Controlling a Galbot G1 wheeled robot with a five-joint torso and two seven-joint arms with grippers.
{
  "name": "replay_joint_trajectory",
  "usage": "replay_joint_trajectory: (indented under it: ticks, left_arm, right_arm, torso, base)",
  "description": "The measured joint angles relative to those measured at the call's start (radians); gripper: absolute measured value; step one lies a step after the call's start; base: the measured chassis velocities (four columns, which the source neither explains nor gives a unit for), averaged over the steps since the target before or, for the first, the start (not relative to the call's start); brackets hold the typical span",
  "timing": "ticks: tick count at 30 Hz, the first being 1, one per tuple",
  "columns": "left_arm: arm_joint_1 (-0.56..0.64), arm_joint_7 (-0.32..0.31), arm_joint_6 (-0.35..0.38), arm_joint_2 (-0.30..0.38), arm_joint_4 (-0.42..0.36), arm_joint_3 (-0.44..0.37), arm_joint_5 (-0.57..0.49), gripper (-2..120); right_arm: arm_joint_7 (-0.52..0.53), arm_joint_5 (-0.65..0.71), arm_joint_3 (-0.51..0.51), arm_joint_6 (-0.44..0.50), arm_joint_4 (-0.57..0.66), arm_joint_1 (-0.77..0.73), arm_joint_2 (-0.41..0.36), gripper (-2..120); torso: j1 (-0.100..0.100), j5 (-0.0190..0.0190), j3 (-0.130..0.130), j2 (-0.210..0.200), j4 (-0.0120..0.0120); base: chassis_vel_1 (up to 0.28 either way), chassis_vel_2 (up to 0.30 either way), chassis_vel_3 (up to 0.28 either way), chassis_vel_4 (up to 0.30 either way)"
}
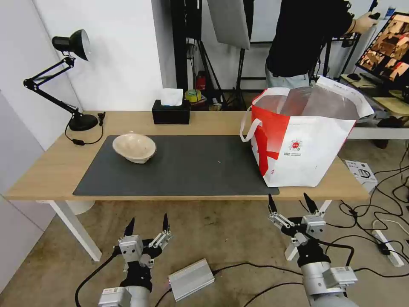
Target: Pick up the trash from the table and place it into the takeout bag.
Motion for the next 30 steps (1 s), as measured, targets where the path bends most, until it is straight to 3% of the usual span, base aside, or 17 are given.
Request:
replay_joint_trajectory:
  ticks: [30]
  left_arm:
    - [-0.017, 0.0, 0.001, 0.0, -0.019, -0.022, -0.035, 100]
  right_arm:
    - [-0.008, -0.018, -0.004, 0.019, -0.017, 0.003, 0.01, 100]
  torso:
    - [0.0, 0.0, 0.0, 0.0, 0.0]
  base:
    - [0.0, 0.0, 0.0, 0.0]
